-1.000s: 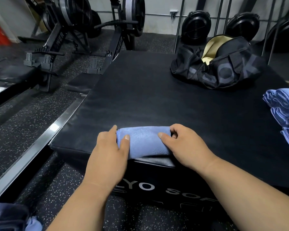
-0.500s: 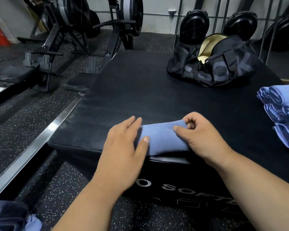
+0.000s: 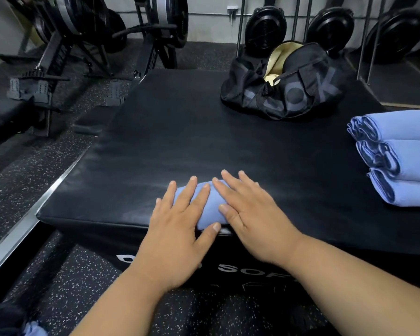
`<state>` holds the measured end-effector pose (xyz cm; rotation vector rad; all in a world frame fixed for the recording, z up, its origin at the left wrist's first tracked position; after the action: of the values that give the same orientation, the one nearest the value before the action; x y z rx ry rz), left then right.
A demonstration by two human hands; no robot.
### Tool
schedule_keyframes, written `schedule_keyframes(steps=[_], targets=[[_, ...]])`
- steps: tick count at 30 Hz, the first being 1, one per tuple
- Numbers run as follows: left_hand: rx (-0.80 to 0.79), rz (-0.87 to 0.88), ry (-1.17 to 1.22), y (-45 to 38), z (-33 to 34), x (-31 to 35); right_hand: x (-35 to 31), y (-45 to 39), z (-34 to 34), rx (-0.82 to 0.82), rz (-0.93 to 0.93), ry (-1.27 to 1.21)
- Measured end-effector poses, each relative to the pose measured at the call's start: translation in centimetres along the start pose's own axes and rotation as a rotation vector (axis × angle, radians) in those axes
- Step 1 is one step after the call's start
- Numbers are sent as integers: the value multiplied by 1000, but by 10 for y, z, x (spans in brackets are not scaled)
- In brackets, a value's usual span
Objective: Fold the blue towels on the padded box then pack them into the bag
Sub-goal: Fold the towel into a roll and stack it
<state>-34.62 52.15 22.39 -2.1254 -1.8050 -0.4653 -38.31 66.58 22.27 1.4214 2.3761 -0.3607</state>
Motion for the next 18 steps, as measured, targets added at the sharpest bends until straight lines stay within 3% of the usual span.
schedule_keyframes(steps=[5, 9, 11, 18], targets=[[31, -68, 264, -3, -3, -13, 12, 0, -3, -8, 73, -40], [382, -270, 412, 10, -33, -34, 37, 11, -13, 147, 359, -46], [470, -428, 431, 20, -40, -42, 44, 15, -17, 169, 435, -52], [409, -768, 463, 35, -23, -46, 47, 16, -29, 273, 382, -228]])
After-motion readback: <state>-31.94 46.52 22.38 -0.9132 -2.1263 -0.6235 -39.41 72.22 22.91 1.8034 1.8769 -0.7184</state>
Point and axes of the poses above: each hand's wrist, its own y-axis away from the middle knuckle, its own z-axis out of the palm, x = y × z, the point moved 9 cm from there along -y, towards the middle knuckle, and after that the axes turned 1 degree about x, right-handed, at the moved point
